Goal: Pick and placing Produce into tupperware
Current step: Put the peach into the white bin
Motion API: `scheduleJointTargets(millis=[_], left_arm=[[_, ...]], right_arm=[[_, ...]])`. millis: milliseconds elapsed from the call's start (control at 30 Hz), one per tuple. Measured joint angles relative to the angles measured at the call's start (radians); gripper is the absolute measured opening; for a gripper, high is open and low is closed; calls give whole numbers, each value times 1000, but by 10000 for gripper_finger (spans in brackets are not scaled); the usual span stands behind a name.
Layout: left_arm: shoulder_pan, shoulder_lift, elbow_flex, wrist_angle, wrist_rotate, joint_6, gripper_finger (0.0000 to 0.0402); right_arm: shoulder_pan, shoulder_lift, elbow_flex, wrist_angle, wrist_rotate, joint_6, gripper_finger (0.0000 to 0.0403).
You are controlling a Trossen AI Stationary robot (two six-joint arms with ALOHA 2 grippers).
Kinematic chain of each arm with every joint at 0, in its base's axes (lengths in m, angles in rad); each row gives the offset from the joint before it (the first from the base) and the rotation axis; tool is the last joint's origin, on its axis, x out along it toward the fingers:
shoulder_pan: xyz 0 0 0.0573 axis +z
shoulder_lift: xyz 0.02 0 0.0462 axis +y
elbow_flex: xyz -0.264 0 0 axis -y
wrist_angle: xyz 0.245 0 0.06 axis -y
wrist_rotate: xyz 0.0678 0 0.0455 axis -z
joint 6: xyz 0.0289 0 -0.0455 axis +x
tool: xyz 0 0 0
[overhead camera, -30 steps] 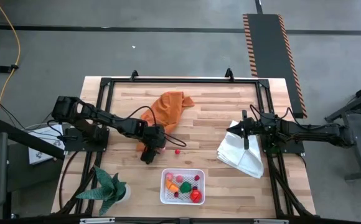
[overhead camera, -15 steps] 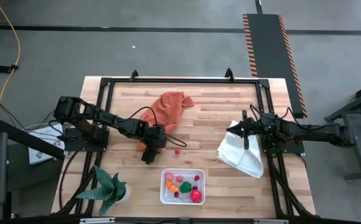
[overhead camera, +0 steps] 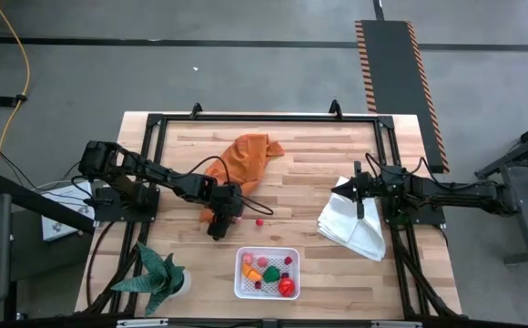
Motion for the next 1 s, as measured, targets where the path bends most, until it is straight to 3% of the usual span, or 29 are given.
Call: scheduleJointTargets(millis=[367,1000], left_arm=[[0,0,0,1,1,-1,145],[0,0,3,-9,-5,-22,142]], right_arm=[[0,0,0,0,0,0,0],[0,0,0,0,0,0,0]])
